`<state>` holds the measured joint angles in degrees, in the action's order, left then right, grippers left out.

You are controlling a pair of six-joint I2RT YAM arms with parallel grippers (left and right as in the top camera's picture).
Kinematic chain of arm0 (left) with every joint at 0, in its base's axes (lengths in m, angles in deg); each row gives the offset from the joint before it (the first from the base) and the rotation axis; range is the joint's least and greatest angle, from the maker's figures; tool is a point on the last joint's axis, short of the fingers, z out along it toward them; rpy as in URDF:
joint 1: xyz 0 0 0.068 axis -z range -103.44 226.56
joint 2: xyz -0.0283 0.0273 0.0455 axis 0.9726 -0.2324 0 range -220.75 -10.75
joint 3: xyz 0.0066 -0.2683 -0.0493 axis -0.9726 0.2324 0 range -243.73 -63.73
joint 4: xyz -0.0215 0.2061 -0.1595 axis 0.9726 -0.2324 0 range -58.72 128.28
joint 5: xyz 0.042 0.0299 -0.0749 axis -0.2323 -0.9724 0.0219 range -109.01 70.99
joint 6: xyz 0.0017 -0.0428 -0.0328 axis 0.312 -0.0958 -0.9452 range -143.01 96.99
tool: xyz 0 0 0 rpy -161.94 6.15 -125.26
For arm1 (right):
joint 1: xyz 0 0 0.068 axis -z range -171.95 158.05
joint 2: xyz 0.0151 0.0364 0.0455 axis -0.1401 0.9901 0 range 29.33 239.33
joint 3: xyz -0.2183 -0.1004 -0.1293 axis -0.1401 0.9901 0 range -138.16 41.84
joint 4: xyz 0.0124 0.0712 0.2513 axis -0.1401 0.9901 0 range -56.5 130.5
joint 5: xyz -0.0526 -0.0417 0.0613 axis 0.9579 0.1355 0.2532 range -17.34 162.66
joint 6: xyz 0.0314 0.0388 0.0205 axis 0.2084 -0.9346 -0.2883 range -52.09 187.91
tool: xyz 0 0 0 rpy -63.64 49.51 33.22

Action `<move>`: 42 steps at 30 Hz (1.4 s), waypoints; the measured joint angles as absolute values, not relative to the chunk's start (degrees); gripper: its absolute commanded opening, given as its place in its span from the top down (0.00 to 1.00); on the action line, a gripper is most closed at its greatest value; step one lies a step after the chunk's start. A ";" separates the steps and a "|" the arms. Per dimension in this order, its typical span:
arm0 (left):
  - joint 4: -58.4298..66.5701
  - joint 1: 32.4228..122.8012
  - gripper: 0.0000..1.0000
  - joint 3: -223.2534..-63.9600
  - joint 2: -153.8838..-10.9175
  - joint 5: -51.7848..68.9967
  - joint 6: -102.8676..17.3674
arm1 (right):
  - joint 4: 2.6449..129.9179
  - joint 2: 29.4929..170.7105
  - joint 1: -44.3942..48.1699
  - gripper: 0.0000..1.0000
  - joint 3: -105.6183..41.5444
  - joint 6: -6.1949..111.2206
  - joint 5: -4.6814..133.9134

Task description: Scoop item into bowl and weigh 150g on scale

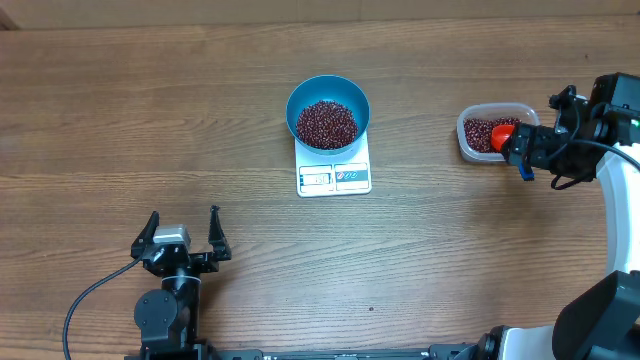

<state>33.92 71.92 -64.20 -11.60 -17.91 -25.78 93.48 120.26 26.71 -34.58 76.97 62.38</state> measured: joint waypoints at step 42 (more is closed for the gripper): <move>33.94 71.92 0.00 -64.20 -11.62 -17.91 -25.78 | 88.00 116.68 26.71 0.00 -33.47 76.93 61.02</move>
